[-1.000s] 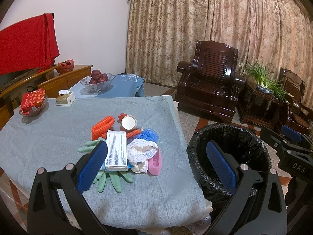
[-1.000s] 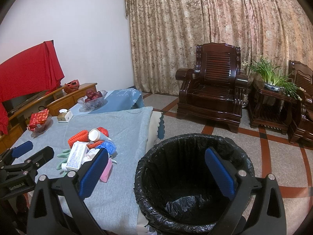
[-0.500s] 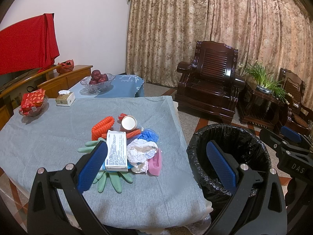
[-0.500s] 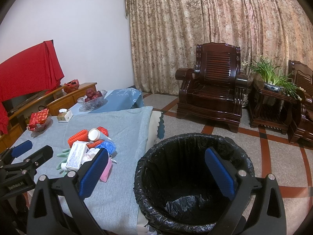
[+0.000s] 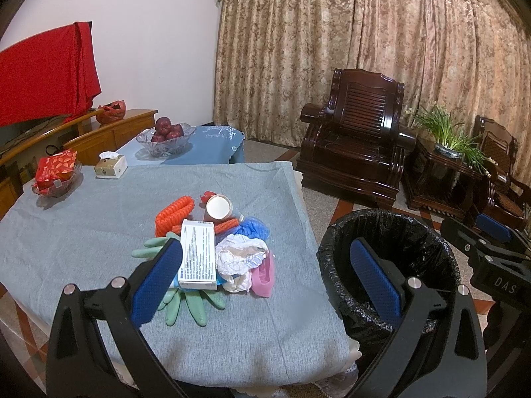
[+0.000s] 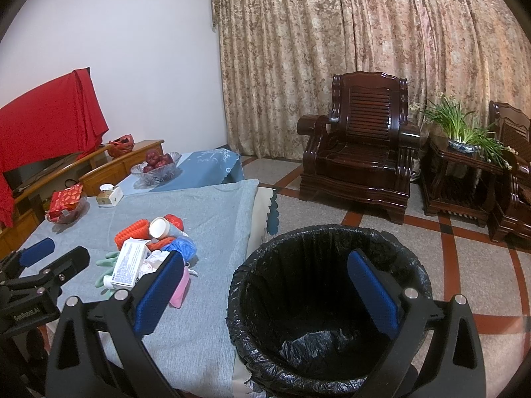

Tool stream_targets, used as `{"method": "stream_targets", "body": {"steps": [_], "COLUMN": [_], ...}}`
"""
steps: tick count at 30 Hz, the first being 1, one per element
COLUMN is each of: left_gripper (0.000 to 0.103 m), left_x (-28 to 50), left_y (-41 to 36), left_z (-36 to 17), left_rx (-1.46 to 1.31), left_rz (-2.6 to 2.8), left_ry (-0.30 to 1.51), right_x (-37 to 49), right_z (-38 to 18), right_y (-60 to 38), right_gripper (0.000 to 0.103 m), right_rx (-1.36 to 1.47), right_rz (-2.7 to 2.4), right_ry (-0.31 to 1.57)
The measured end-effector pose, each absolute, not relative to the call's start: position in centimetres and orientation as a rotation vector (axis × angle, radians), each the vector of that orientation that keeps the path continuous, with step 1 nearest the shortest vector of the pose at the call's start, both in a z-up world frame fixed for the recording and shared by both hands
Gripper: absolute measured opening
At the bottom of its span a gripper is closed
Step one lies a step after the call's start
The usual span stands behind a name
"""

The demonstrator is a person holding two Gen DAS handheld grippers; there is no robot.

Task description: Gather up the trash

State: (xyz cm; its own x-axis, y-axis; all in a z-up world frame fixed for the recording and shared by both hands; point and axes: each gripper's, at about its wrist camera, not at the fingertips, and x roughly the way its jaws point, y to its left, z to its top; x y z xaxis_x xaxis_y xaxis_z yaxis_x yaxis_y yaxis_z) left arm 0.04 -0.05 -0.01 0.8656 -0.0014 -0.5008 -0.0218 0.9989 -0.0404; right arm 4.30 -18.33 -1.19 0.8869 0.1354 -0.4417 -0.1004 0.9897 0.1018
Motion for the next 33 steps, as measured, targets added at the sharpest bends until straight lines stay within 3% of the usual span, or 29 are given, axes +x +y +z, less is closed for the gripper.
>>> {"method": "stream_targets", "body": {"steps": [21, 33], "left_gripper": [0.098, 0.098], "left_x": [0.1, 2.6], "left_y": [0.2, 9.4], "left_z": [-0.1, -2.9], "left_rx": [-0.044, -0.079], "left_rz": [0.021, 0.184], "left_ry": [0.520, 0.540], "right_x": [4.9, 8.5], "right_z": [-1.8, -3.6], "right_y": [-17.6, -12.2], "right_gripper": [0.097, 0.097], "right_rx": [0.073, 0.037], "right_rz": [0.138, 0.267], "right_ry": [0.465, 0.477]}}
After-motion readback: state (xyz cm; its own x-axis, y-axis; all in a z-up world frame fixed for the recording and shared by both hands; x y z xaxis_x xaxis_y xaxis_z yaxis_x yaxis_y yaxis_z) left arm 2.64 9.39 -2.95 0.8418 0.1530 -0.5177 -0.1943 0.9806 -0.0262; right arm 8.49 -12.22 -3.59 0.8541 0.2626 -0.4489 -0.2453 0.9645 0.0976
